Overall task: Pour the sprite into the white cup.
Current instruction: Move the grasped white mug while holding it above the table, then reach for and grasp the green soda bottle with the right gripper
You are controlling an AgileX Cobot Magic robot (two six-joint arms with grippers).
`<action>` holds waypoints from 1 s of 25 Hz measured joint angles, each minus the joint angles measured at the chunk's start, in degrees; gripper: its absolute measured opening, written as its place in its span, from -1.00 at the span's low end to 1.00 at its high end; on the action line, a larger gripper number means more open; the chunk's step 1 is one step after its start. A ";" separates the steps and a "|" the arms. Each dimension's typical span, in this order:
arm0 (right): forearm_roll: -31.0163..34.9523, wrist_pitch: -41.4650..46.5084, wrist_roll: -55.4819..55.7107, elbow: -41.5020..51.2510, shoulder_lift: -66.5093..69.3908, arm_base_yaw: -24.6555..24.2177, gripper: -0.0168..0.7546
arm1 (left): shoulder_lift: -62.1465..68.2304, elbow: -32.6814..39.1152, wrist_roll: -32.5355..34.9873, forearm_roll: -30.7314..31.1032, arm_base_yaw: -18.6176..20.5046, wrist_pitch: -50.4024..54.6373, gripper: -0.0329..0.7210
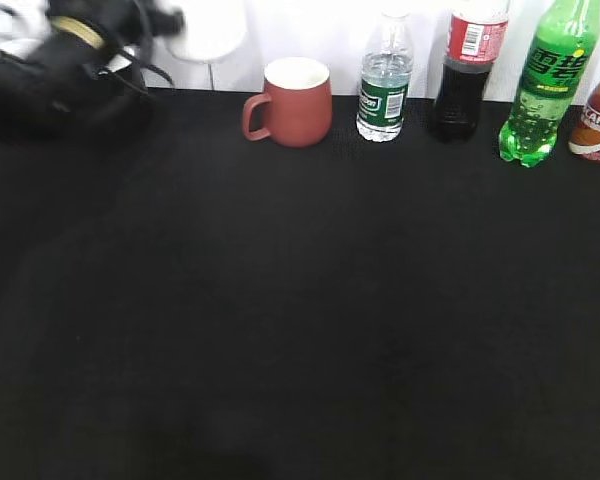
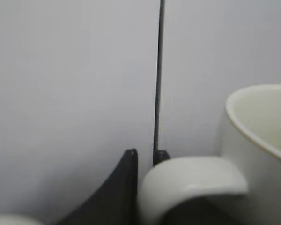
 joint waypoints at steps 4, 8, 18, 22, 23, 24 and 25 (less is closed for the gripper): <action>-1.85 -30.38 0.00 2.68 4.50 0.00 0.53 | -16.17 20.99 -0.05 0.32 -5.18 -1.22 -0.70; -2.94 -68.30 0.00 14.56 22.90 0.00 0.53 | -21.31 37.48 -0.01 0.78 -8.23 -10.07 -0.70; -0.87 -117.78 0.00 4.59 91.57 0.00 0.76 | -21.33 39.65 -0.01 0.60 -8.23 -13.12 -0.70; -0.63 -117.48 0.05 -7.59 104.34 -0.07 0.78 | -21.33 39.65 -0.01 0.60 -8.23 -13.94 -0.70; -0.63 -116.90 0.05 -10.02 106.83 -0.07 0.78 | -21.33 39.65 -0.01 0.60 -8.23 -13.94 -0.70; -0.84 -116.62 0.40 -12.34 109.17 -0.07 0.78 | -21.33 39.65 -0.01 0.60 -8.23 -13.95 -0.70; -1.23 -116.33 0.72 -14.18 111.03 -0.07 0.78 | -21.33 39.65 -0.01 0.60 -8.23 -14.06 -0.70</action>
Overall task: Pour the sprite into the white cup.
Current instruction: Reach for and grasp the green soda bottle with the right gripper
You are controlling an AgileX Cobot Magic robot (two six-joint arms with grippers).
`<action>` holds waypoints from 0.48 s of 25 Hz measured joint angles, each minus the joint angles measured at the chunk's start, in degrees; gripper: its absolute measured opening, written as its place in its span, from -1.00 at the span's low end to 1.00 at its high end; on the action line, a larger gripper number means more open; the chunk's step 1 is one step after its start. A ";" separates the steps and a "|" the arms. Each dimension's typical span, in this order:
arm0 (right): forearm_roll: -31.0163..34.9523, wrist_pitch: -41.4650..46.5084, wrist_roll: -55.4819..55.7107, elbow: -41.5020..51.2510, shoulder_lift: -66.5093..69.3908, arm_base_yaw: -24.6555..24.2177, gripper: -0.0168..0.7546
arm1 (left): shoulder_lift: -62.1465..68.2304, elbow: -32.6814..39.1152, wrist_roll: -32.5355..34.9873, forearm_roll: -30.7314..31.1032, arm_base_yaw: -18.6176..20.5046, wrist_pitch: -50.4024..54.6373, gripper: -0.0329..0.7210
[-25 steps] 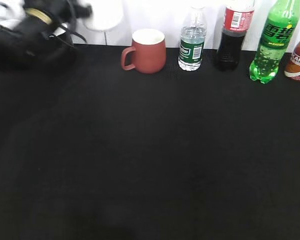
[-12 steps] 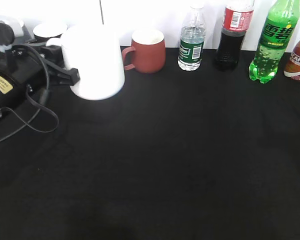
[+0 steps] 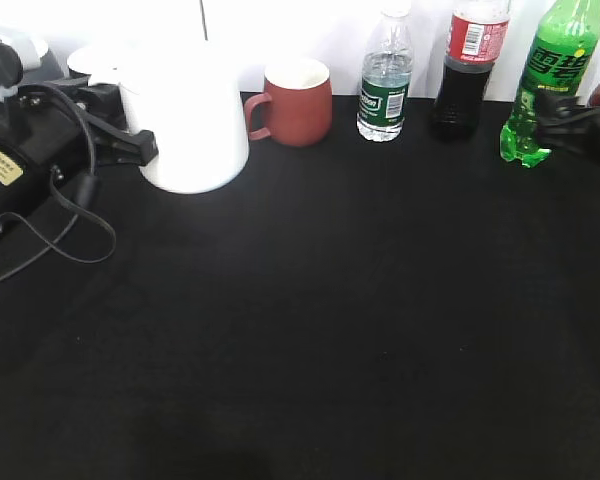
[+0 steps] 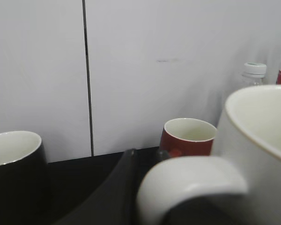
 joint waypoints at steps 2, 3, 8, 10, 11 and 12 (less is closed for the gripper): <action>-0.62 0.42 0.18 -3.61 3.35 0.00 0.78 | 0.00 0.05 0.00 0.00 0.00 -0.04 -0.70; -0.79 0.57 0.27 -5.14 4.64 0.00 0.78 | 0.00 0.05 0.00 0.00 0.00 -0.11 -0.70; -1.39 1.73 1.52 -11.62 10.47 0.00 0.78 | 0.00 0.05 0.00 0.00 0.00 -0.18 -0.70; -1.43 1.73 2.36 -13.38 12.58 0.00 0.78 | 0.00 0.05 0.00 0.00 0.00 -0.18 -0.70; -1.43 1.80 2.69 -14.29 13.76 0.00 0.78 | 0.00 0.05 0.00 0.00 0.00 -0.18 -0.70; -1.43 2.09 2.94 -15.14 14.50 0.00 0.78 | 0.00 0.05 0.00 0.00 0.00 -0.18 -0.70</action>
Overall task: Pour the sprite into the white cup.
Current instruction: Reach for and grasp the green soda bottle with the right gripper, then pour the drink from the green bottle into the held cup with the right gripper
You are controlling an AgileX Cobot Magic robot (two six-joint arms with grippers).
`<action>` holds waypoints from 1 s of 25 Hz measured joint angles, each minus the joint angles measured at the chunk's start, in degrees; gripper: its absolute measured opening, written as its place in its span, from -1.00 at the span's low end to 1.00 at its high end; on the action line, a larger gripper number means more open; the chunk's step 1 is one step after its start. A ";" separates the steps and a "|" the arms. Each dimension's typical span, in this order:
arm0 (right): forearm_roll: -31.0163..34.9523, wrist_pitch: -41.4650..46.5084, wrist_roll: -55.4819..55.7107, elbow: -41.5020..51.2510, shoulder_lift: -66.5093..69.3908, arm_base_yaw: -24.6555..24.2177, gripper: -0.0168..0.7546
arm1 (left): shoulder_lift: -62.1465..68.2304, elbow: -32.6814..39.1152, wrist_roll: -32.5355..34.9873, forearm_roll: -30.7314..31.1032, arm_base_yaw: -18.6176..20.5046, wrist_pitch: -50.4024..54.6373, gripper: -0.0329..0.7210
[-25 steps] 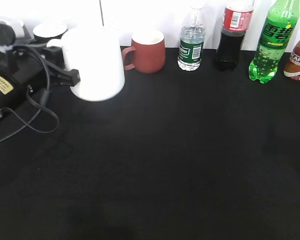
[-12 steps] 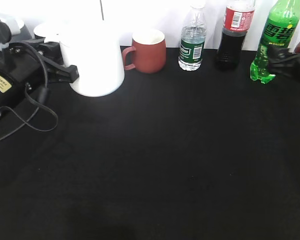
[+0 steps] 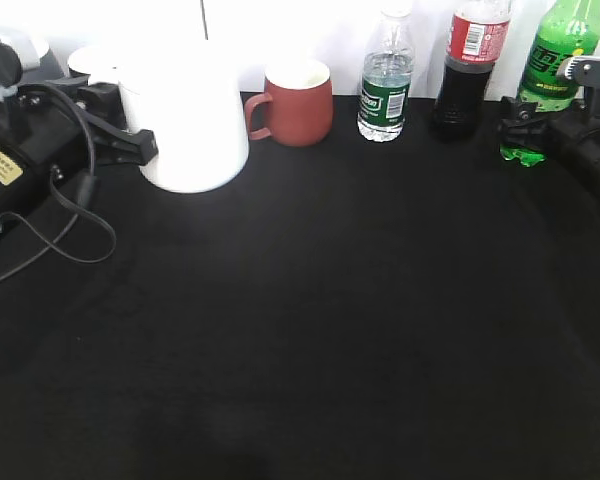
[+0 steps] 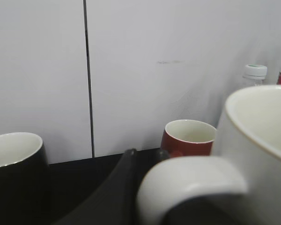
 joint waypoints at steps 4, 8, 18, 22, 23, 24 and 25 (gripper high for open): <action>-0.31 0.06 0.39 -3.28 3.29 0.00 0.76 | 0.00 0.06 0.00 0.00 0.00 0.00 -0.70; -0.80 0.06 0.40 -5.18 3.79 0.00 0.57 | 0.00 0.08 0.00 0.00 0.00 0.00 -0.70; -2.22 -11.10 -2.96 13.63 -4.60 -0.10 0.13 | 0.00 0.13 0.00 4.98 -0.05 0.00 -0.71; -3.02 -11.10 -6.28 29.37 -18.90 -0.10 0.10 | 0.00 0.13 -4.36 13.31 -0.22 0.86 -0.71; -4.77 -11.10 -6.46 30.95 -22.72 -0.10 0.10 | 0.00 0.13 -5.43 14.76 -0.46 0.86 -0.71; -7.62 -11.10 -6.66 31.62 -26.02 -0.10 0.10 | 0.00 0.13 -6.21 15.89 -0.83 0.86 -0.71; -10.35 -11.16 -6.79 31.67 -29.24 0.00 0.10 | 0.00 0.13 -7.24 16.70 -1.26 0.86 -0.71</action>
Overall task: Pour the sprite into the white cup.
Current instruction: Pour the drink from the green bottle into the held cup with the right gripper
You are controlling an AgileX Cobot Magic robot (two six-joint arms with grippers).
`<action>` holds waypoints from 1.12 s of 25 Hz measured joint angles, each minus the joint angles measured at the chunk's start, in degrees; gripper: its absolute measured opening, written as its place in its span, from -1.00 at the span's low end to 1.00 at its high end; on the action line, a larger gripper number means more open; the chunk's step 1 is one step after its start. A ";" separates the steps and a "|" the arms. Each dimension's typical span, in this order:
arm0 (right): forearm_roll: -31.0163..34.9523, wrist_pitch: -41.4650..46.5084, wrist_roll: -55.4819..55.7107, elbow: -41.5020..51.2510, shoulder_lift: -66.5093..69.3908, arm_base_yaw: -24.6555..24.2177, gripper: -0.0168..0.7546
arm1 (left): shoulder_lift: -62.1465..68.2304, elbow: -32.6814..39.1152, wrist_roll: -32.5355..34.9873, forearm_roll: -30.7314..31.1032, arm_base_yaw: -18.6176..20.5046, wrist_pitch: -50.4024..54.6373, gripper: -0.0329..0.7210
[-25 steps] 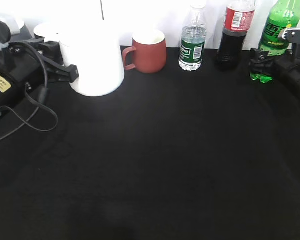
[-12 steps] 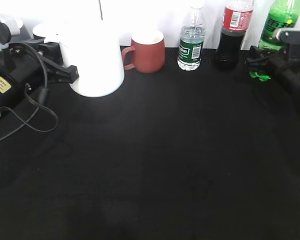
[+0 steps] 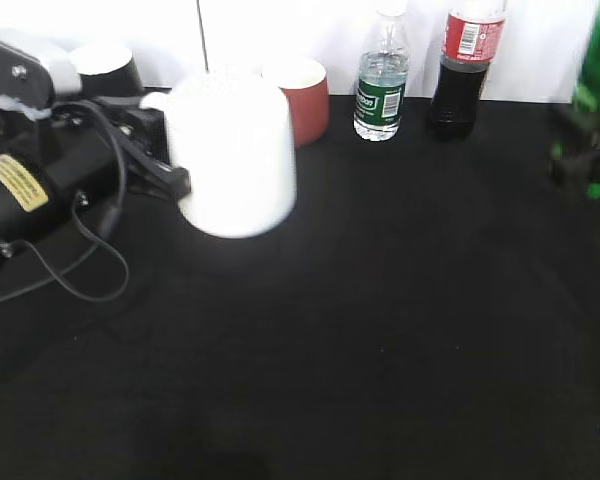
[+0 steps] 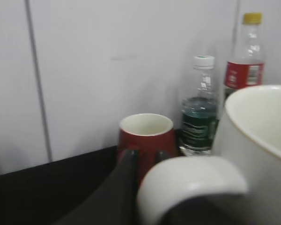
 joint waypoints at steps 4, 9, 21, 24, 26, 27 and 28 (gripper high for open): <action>-3.25 6.83 -5.03 -1.60 -4.51 8.84 0.10 | -0.04 0.00 -1.32 2.26 -2.18 -0.05 -0.71; -3.95 19.75 -22.06 -9.38 -4.51 17.66 0.09 | -0.04 0.00 -2.63 3.72 -2.30 0.11 -0.71; -3.61 24.92 -55.07 -11.51 -4.51 17.66 0.07 | -0.04 0.00 -3.47 5.11 -2.30 9.13 -0.71; -3.61 26.42 -59.60 -13.96 -4.51 17.66 0.07 | -0.04 0.00 -3.29 5.35 -2.30 9.45 -0.71; -3.61 27.37 -62.26 -14.09 -4.51 17.66 0.07 | -0.04 0.00 -3.25 5.41 -2.30 9.45 -0.71; -3.72 27.55 -63.25 -14.09 -4.51 17.66 0.07 | -0.04 0.00 -3.25 5.41 -2.30 9.52 -0.71; -3.97 27.55 -64.37 -14.09 -4.51 17.66 0.07 | -0.04 0.00 -3.25 5.41 -2.30 9.69 -0.71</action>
